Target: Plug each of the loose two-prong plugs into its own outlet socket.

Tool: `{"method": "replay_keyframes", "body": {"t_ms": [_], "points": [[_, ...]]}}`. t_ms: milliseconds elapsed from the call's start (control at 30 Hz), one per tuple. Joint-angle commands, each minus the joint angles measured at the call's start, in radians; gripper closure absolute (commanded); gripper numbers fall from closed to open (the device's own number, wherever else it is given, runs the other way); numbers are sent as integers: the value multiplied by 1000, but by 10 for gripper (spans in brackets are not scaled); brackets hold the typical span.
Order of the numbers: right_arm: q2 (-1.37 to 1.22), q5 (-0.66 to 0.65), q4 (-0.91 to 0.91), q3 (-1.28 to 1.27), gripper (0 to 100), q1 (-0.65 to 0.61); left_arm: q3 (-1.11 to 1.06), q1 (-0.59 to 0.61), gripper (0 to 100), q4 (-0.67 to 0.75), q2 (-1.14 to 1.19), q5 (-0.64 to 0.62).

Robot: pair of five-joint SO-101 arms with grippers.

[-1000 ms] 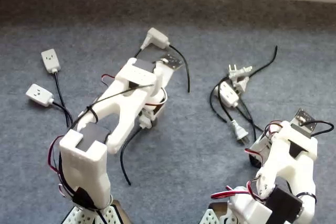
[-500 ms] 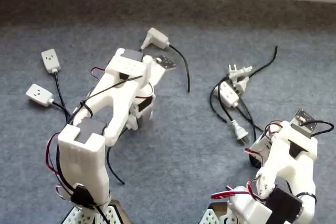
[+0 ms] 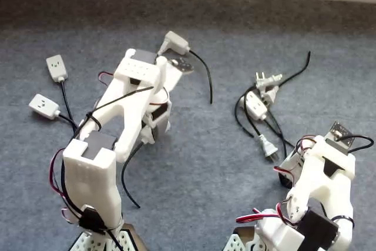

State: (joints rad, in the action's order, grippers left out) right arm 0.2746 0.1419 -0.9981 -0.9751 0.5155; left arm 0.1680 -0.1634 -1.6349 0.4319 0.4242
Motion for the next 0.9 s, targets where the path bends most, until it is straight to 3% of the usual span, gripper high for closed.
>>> {"method": "replay_keyframes", "body": {"t_ms": [0, 133, 333, 433, 533, 667, 767, 867], "points": [[22, -11, 24, -1, 993, 12, 174, 16, 822, -80, -21, 6], [22, -9, 24, 7, 993, 65, 355, -1, 822, -129, -19, 6], [30, -15, 24, 42, 989, 94, 397, -87, 821, -127, -19, -12], [30, -9, 8, 143, 989, 87, 394, -156, 822, -124, -7, -183], [22, -8, -111, 323, 989, 56, 358, -226, 822, -95, 12, -304], [21, -8, -326, 644, 989, 16, 348, -251, 822, -44, 21, -302], [19, -6, -421, 826, 989, 50, 410, -259, 821, 23, 28, -304], [18, 35, -483, 825, 989, 130, 486, -303, 819, 80, 33, -304]]}}
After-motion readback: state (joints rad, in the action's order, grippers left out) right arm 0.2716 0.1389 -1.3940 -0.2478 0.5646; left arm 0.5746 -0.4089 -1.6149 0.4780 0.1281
